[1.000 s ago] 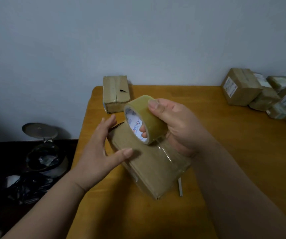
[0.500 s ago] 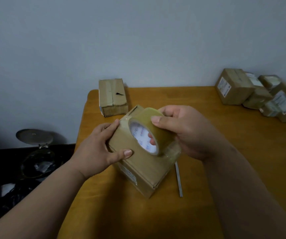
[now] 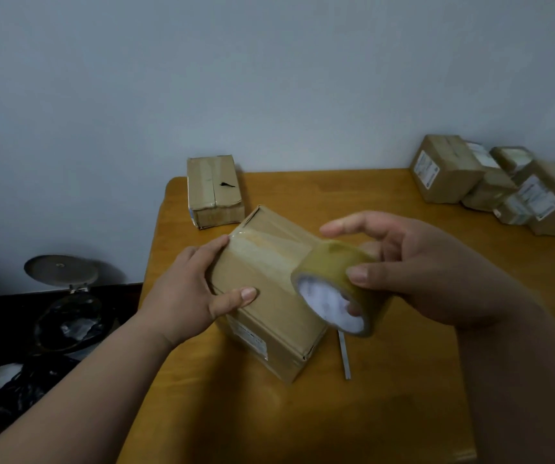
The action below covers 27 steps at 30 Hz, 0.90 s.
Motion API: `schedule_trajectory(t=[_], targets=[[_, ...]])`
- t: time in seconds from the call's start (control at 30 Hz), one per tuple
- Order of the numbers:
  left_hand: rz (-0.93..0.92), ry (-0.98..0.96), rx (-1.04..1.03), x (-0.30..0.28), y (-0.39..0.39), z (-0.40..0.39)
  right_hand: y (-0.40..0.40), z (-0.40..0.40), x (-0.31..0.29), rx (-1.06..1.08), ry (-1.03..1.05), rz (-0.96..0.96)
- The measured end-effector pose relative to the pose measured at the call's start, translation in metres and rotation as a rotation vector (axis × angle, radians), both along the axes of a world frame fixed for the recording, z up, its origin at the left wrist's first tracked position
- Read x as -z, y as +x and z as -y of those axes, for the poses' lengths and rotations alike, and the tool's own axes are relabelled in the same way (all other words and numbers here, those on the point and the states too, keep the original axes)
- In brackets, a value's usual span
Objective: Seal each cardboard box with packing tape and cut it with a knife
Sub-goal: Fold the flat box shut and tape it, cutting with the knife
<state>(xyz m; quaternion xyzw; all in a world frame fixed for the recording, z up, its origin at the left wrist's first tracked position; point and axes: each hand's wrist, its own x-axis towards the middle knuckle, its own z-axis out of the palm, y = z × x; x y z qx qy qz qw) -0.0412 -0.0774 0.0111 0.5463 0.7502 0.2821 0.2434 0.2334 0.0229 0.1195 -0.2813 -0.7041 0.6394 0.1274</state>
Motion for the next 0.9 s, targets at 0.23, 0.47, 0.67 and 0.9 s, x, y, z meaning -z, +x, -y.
schedule_trajectory(t=[0.23,0.47,0.67,0.9], targets=[[0.003,0.0,-0.008,0.0,0.005,-0.001,0.029,0.003,-0.007,-0.037,0.292,0.365],[0.013,-0.008,-0.031,0.004,0.005,0.0,0.036,0.006,0.022,-0.038,0.246,0.494],[-0.026,-0.046,0.018,0.002,0.005,0.0,0.037,0.0,0.042,0.023,0.199,0.454],[-0.441,-0.139,0.205,-0.014,0.013,-0.009,0.044,-0.002,0.066,0.145,0.061,0.249]])
